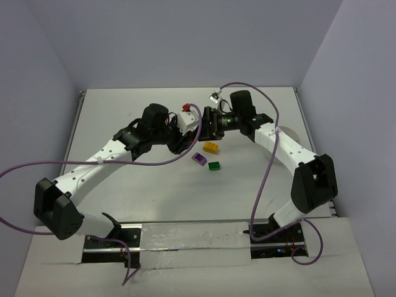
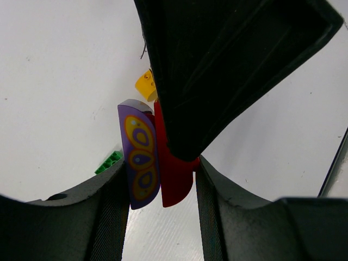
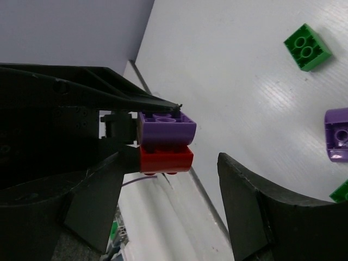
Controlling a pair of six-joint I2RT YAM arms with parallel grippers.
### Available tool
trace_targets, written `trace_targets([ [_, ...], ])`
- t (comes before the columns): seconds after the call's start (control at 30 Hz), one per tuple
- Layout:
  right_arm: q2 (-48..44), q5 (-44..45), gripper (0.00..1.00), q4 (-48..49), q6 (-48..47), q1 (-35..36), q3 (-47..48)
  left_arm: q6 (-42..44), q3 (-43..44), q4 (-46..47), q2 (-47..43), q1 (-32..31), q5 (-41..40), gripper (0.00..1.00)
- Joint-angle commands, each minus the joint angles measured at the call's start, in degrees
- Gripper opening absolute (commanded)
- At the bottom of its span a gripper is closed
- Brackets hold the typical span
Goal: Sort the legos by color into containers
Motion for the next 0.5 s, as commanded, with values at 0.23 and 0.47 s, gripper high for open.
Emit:
trace_targets([
  [0.23, 2.1, -7.9, 0.60, 6.7, 3.7, 0.5, -0.5, -1.4, 3.7, 2.0, -0.1, -0.6, 0.9, 0.06],
  [0.47, 2.2, -8.7, 0.18, 7.7, 3.9, 0.3, -0.2, -1.3, 3.0, 2.2, -0.3, -0.5, 1.4, 0.15],
])
